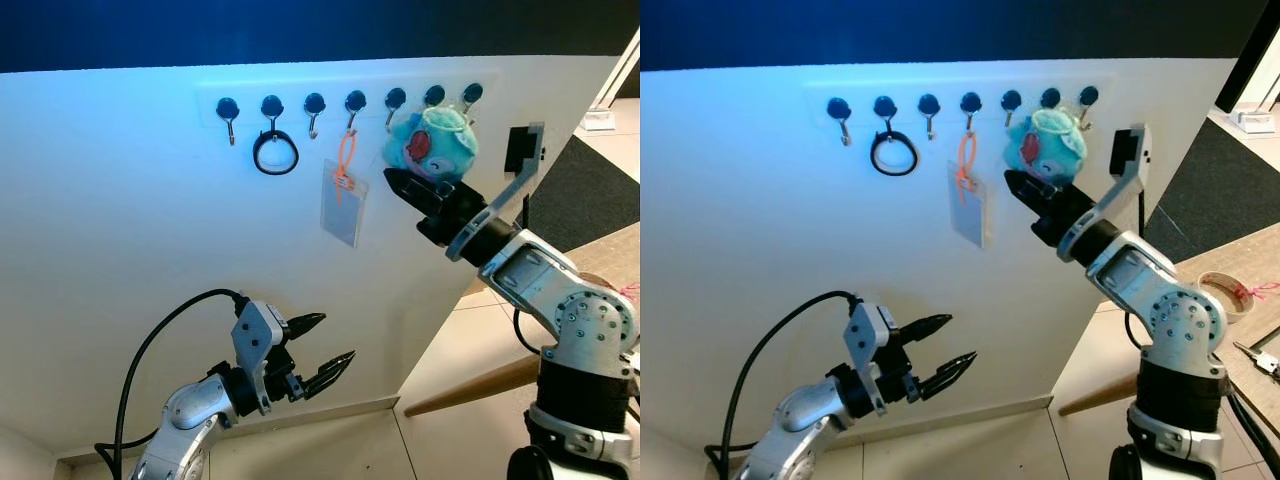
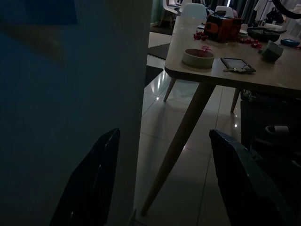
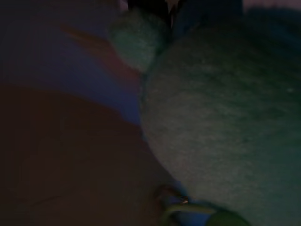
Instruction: Hang keys on a hook
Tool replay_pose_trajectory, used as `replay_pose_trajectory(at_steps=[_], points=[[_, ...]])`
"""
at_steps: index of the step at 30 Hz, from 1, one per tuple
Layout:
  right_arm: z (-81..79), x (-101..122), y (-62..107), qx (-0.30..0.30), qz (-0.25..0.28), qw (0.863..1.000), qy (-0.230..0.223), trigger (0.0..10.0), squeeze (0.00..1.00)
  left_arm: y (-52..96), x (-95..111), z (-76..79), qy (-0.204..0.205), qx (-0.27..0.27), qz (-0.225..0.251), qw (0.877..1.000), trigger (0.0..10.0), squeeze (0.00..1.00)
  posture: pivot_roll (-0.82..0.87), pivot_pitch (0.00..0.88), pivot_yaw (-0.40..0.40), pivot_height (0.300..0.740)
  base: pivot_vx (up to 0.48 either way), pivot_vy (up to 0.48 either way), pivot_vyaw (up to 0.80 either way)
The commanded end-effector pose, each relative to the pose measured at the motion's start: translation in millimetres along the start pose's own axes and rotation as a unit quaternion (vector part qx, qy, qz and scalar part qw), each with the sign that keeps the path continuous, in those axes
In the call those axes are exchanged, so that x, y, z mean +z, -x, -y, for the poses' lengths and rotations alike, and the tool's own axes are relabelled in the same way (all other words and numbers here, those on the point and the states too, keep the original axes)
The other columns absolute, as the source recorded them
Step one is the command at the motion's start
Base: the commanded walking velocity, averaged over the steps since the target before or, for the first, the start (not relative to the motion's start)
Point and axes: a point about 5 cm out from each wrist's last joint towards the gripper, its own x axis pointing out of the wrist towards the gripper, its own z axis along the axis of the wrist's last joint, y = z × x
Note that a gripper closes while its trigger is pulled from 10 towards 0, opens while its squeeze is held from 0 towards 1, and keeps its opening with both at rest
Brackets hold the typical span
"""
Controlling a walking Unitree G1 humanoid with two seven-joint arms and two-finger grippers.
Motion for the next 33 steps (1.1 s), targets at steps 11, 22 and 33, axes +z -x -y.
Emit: replay_pose_trajectory(at_steps=[11, 22, 33], points=[[5.9, -5, 5.0, -0.008, -0.003, 1.0, -0.008, 10.0, 0.0, 1.2, 0, 3.2, -0.002, -0.012, -0.008, 1.0, 10.0, 0.0, 0.05, 0.107, -0.014, 0.74, 0.0, 0.0, 0.0], [-16.9, 3, 1.2, 0.076, 0.013, 0.997, -0.006, 10.0, 0.0, 0.2, 0, 3.9, -0.001, -0.013, -0.006, 1.0, 10.0, 0.0, 0.05, 0.097, -0.018, 0.74, 0.0, 0.0, 0.0], [-25.7, -3, -2.5, 0.108, 0.005, 0.994, -0.01, 10.0, 0.0, 0.4, 0, 3.4, -0.002, -0.014, -0.007, 1.0, 10.0, 0.0, 0.05, 0.097, -0.017, 0.74, 0.0, 0.0, 0.0]])
